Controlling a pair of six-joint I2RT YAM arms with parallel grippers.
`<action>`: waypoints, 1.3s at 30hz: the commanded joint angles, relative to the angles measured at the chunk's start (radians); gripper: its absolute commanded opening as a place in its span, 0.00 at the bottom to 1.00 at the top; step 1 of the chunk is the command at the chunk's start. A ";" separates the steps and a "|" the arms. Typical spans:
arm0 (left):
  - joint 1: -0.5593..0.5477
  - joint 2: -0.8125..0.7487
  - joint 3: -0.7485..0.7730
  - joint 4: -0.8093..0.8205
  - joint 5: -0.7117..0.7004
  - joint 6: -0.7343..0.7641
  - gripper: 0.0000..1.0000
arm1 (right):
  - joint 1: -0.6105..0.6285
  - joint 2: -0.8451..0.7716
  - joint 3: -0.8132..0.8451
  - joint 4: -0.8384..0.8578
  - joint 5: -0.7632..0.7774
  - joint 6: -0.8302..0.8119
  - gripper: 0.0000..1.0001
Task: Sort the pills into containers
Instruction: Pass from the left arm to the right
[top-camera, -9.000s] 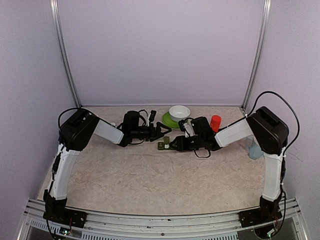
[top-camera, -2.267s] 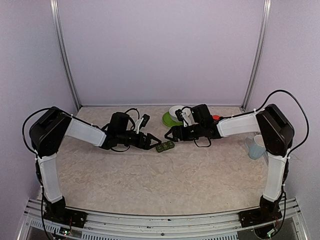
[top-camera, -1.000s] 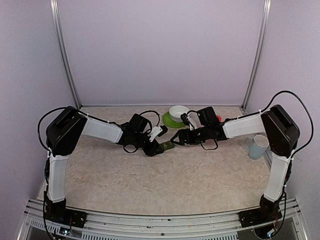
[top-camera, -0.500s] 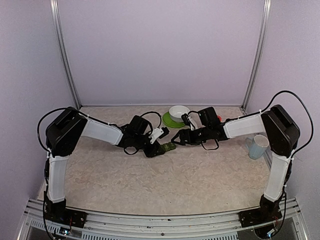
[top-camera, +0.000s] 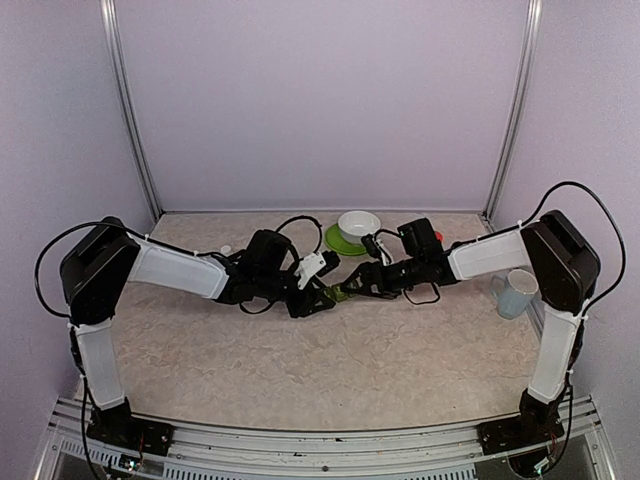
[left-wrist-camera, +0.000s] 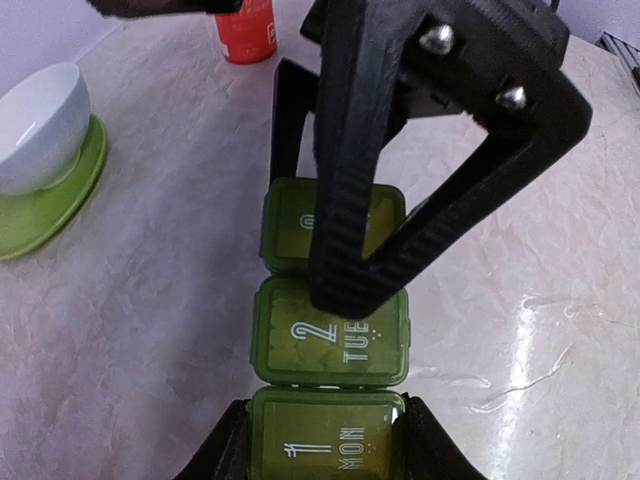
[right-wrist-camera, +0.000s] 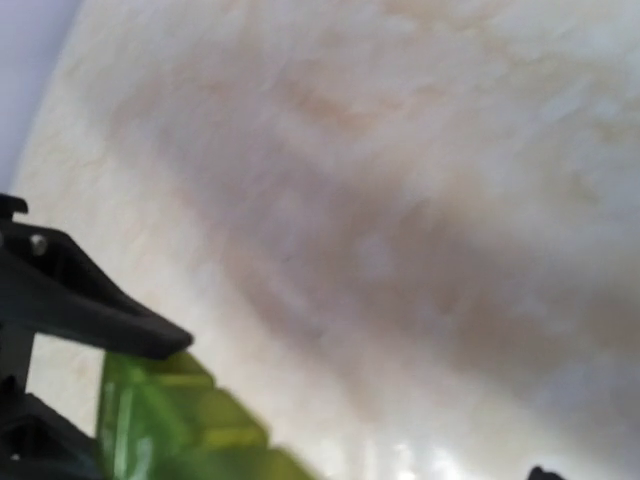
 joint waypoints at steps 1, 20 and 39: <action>-0.025 -0.059 -0.017 0.052 -0.006 0.016 0.31 | -0.012 -0.037 -0.035 0.096 -0.160 0.080 0.88; -0.048 -0.094 -0.036 0.063 -0.021 0.047 0.31 | -0.010 -0.027 -0.058 0.135 -0.303 0.158 0.71; -0.067 -0.131 -0.074 0.092 -0.055 0.076 0.31 | -0.025 0.034 -0.077 0.289 -0.400 0.317 0.50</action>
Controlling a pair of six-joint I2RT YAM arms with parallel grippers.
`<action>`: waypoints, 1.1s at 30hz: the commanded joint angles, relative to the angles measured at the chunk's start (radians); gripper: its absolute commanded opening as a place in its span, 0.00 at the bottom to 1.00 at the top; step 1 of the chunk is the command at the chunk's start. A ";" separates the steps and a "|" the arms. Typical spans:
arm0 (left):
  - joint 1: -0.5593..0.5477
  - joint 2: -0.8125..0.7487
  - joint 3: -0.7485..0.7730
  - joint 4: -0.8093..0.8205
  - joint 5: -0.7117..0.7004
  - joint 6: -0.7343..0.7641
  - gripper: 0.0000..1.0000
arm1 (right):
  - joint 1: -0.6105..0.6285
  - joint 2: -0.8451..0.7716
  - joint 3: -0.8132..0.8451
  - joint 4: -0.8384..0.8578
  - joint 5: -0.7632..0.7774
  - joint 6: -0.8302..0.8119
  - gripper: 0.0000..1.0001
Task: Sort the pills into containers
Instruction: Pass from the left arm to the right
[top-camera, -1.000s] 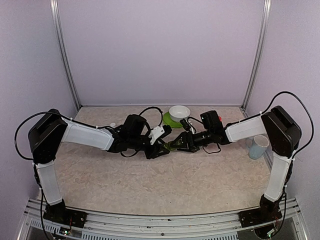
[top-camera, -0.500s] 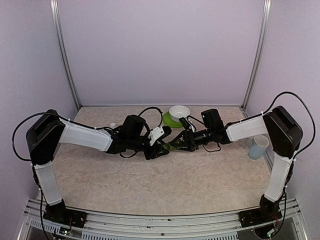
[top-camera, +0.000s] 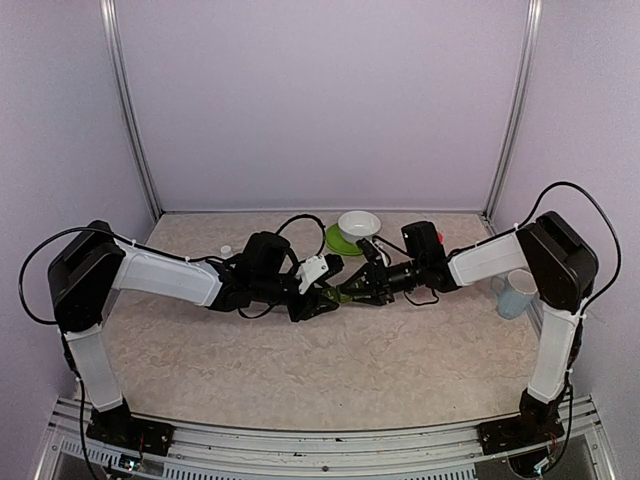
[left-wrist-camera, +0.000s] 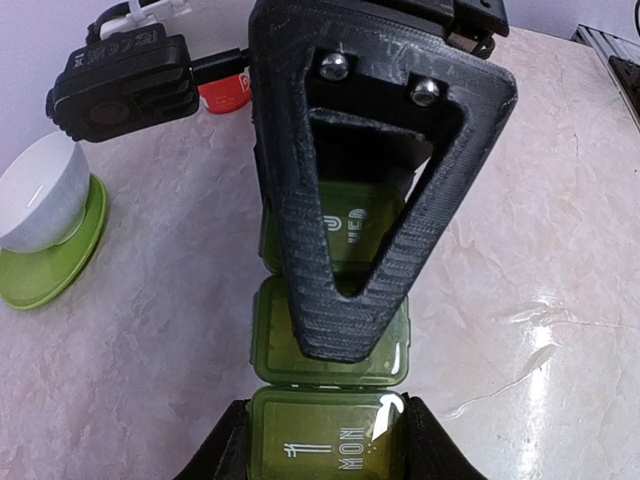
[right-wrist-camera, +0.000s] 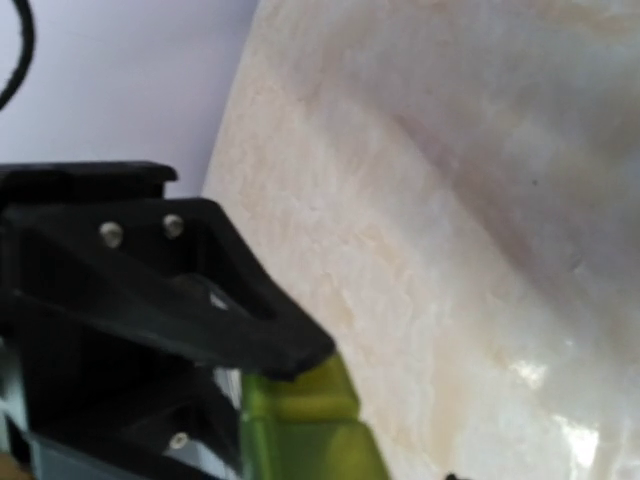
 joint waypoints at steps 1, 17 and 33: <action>-0.010 -0.037 -0.009 0.035 -0.023 0.017 0.31 | -0.017 0.020 -0.024 0.096 -0.054 0.077 0.48; -0.023 -0.047 -0.012 0.052 -0.055 0.022 0.44 | -0.017 0.023 -0.041 0.119 -0.068 0.107 0.18; -0.105 -0.140 -0.173 0.182 -0.259 0.162 0.91 | -0.019 -0.015 -0.083 0.220 -0.099 0.199 0.19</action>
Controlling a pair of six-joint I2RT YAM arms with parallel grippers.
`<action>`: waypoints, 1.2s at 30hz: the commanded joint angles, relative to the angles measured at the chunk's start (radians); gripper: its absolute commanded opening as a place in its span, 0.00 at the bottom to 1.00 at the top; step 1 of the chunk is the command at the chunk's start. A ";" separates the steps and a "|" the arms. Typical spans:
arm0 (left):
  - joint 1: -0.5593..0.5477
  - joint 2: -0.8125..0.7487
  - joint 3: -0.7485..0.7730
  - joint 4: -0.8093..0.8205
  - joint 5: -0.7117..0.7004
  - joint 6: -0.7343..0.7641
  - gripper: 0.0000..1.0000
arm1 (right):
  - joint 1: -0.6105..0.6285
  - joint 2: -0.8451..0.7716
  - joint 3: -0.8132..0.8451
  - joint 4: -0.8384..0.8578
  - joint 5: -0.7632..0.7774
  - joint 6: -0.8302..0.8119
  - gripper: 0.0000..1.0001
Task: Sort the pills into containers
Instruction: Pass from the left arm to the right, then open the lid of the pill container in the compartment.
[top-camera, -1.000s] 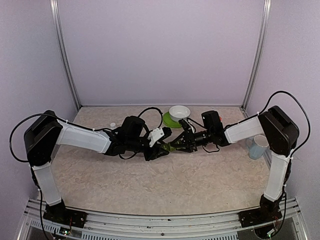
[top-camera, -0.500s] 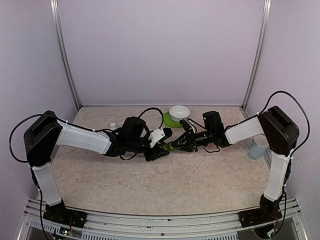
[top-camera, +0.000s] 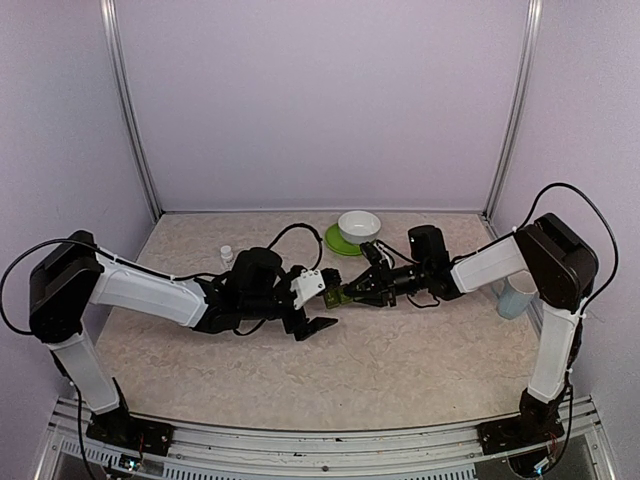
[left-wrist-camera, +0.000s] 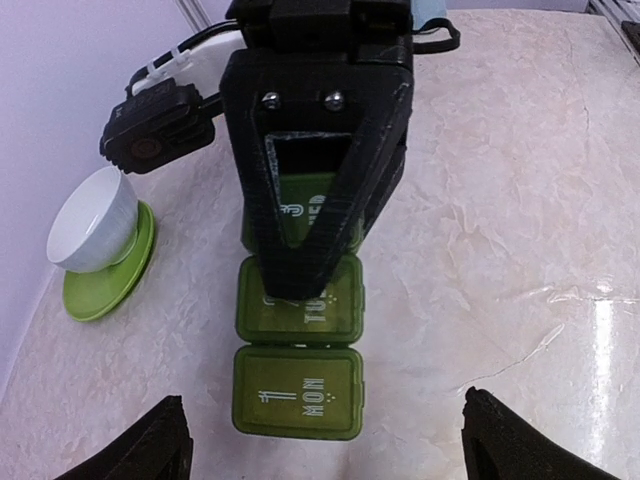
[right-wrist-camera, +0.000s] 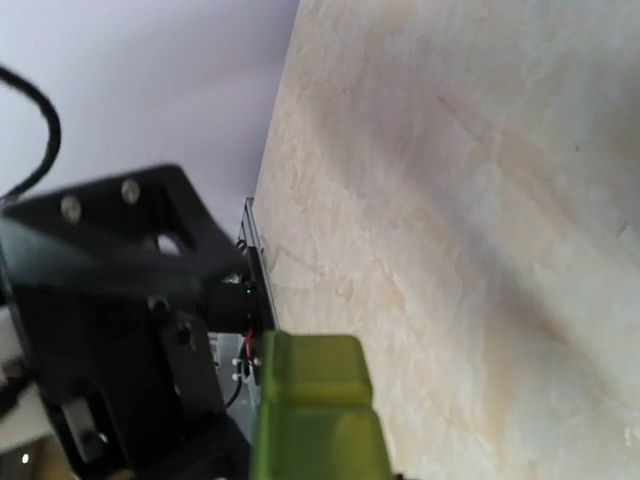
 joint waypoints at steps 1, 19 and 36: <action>-0.038 -0.015 -0.011 0.048 -0.106 0.088 0.90 | -0.005 -0.023 -0.008 0.024 -0.022 0.013 0.19; -0.099 0.099 0.098 -0.007 -0.287 0.206 0.62 | -0.005 -0.059 -0.011 -0.024 -0.018 -0.009 0.20; -0.100 0.107 0.109 -0.015 -0.303 0.228 0.23 | -0.005 -0.063 -0.016 -0.014 -0.023 0.000 0.20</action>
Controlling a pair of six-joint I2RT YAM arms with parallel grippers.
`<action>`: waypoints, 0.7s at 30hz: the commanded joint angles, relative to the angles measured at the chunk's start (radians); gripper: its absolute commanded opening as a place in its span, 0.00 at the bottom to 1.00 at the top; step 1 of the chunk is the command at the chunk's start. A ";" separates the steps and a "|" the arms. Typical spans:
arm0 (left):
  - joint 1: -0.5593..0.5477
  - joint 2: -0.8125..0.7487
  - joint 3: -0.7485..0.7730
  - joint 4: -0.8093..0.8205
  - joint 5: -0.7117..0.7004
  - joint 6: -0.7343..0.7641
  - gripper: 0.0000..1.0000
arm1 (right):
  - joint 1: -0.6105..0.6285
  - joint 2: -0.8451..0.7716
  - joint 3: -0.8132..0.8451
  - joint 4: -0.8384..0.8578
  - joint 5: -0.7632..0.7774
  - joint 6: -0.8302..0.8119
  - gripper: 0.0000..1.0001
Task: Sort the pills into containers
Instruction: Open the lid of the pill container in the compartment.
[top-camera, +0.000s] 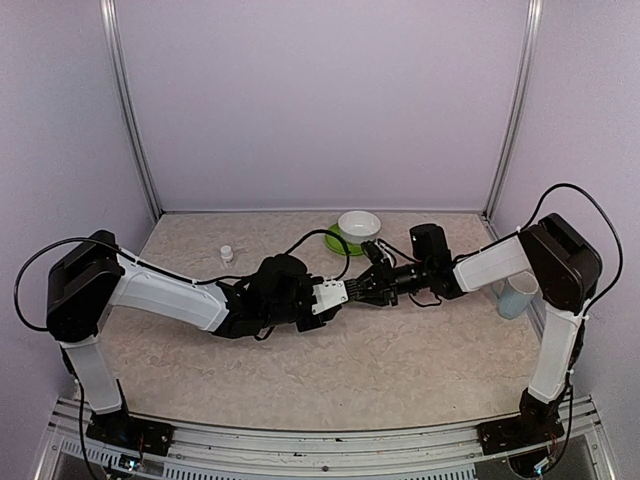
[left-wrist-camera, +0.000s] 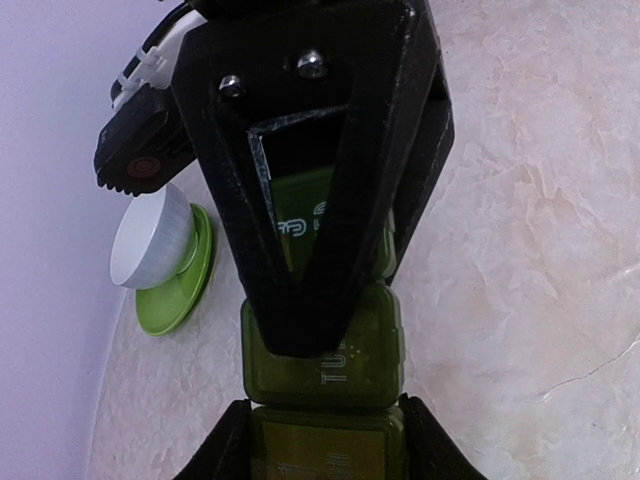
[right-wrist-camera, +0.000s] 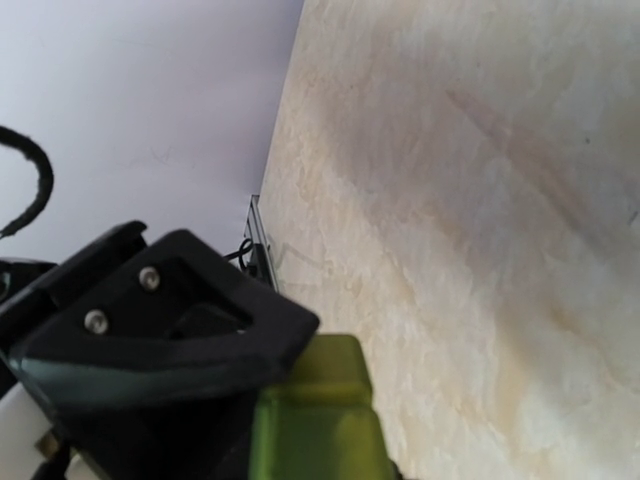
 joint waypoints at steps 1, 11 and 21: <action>-0.006 0.008 0.012 0.001 -0.014 0.012 0.24 | -0.005 -0.039 -0.009 0.007 -0.015 -0.006 0.20; -0.010 -0.002 0.002 -0.020 -0.047 0.033 0.54 | -0.005 -0.042 0.004 -0.016 -0.013 -0.015 0.20; -0.010 0.003 0.011 -0.027 -0.041 0.036 0.39 | -0.005 -0.038 0.007 -0.020 -0.015 -0.016 0.21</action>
